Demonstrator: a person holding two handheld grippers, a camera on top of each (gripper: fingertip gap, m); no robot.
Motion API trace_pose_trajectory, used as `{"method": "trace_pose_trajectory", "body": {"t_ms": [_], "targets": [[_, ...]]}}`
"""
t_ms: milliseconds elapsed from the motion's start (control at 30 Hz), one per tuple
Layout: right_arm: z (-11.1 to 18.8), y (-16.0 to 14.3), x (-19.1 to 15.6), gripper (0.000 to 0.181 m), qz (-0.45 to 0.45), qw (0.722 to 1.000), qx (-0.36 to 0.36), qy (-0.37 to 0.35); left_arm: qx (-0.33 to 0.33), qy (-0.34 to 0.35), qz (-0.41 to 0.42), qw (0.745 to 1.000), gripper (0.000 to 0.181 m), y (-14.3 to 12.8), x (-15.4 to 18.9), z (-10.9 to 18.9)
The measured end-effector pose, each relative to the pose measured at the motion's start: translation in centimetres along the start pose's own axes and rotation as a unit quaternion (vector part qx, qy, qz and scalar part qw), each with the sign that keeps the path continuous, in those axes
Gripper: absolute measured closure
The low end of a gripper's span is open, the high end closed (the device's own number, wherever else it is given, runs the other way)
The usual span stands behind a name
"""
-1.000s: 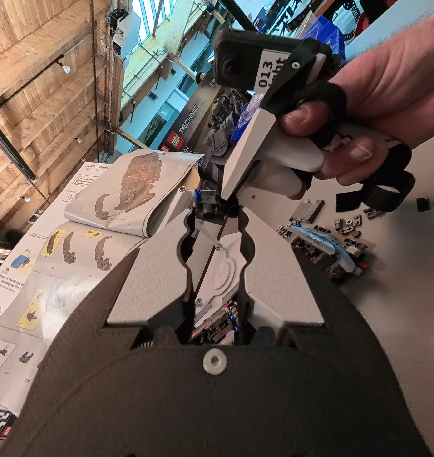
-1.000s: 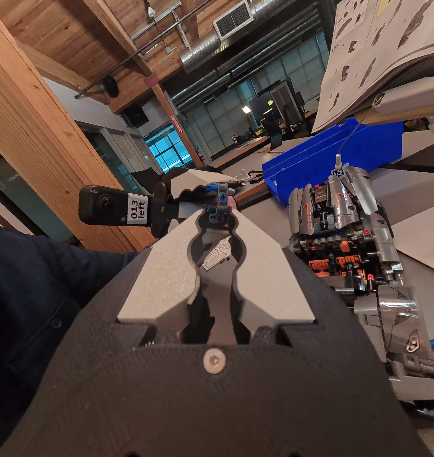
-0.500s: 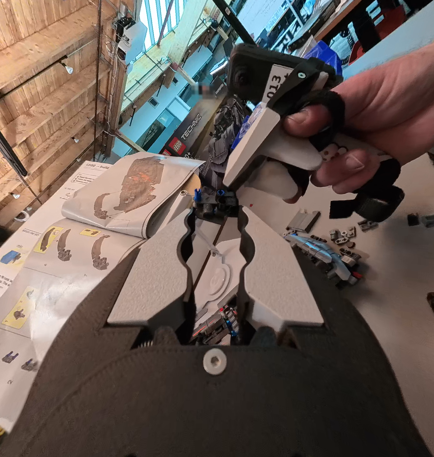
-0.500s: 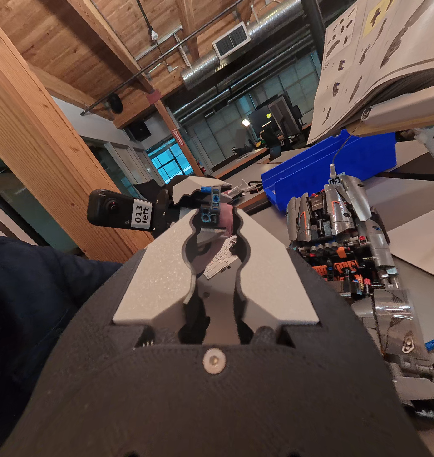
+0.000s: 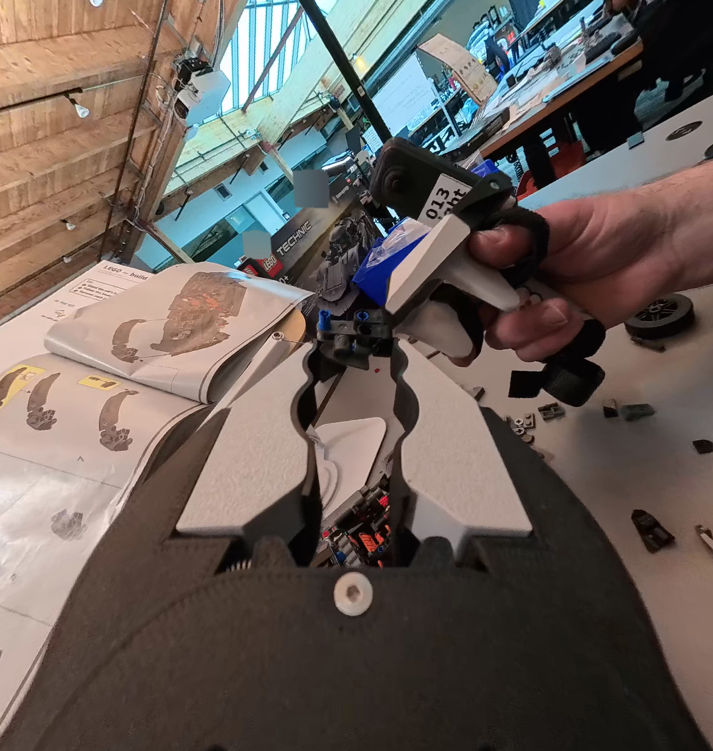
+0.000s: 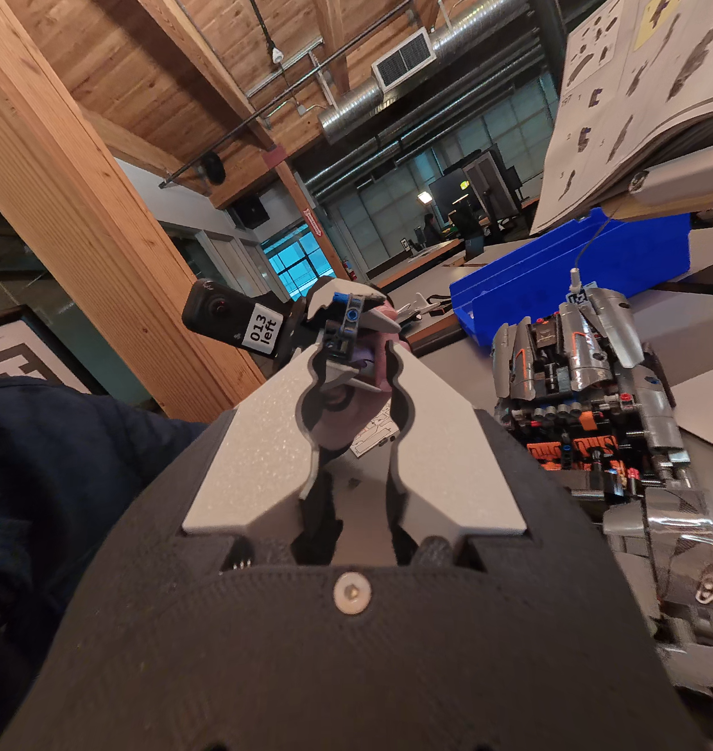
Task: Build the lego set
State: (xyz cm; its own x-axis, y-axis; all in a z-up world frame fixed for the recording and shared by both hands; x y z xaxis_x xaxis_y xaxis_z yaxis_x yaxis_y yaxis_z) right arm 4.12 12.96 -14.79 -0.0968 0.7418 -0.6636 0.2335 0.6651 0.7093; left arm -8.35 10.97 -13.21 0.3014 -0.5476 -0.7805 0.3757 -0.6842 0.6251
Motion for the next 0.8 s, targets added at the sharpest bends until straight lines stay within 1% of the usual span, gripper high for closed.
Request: {"method": "trace_pose_trajectory", "body": {"t_ms": [100, 200, 333, 467, 533, 567, 600, 667, 800], "targets": [[-0.2, -0.2, -0.2, 0.154, 0.009, 1.0, -0.013, 0.0, -0.008, -0.001, -0.015, 1.0, 0.15, -0.1, 0.2, -0.1], [-0.4, -0.5, -0.5, 0.166, 0.049, 0.998, -0.028, -0.024, -0.015, -0.004, -0.032, 0.999, 0.15, -0.2, 0.6, -0.3], [-0.4, -0.6, -0.7, 0.167, 0.085, 0.994, -0.035, -0.056, -0.025, -0.001, -0.05, 0.998, 0.149, -0.4, 0.7, -0.4], [-0.4, -0.6, -0.7, 0.168, 0.08, 0.994, -0.042, -0.058, -0.038, 0.006, -0.076, 0.996, 0.149, -0.3, 0.9, -0.4], [-0.5, -0.8, -0.7, 0.168, 0.088, 0.992, -0.056, -0.067, -0.053, 0.012, -0.093, 0.994, 0.141, -0.3, 0.9, -0.6], [-0.6, -0.9, -0.7, 0.168, 0.09, 0.992, -0.057, -0.068, -0.057, 0.013, -0.102, 0.993, 0.142, -0.2, 1.0, -0.6], [-0.6, -0.9, -0.7, 0.168, 0.088, 0.992, -0.057, -0.066, -0.059, 0.011, -0.112, 0.992, 0.147, -0.2, 1.1, -0.6], [-0.6, -0.9, -0.7, 0.168, 0.086, 0.993, -0.057, -0.066, -0.069, 0.017, -0.129, 0.989, 0.147, -0.2, 1.2, -0.6], [-0.6, -1.0, -0.6, 0.168, 0.082, 0.993, -0.059, -0.065, -0.073, 0.017, -0.135, 0.988, 0.148, -0.2, 1.2, -0.6]]}}
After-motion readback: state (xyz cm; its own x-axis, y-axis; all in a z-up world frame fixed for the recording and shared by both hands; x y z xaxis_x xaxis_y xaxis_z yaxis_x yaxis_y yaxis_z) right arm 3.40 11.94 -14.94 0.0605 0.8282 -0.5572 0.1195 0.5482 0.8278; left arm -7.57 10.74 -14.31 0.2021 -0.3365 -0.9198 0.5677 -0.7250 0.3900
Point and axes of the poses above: each gripper's, where its closed fingertips meet, z back along the fingers, y out of its top, x = y × z across the jaws, the point moved 7 cm from there along z, back along the fingers, and after that the axes turned 13 degrees about -z, right-handed, at the moved point
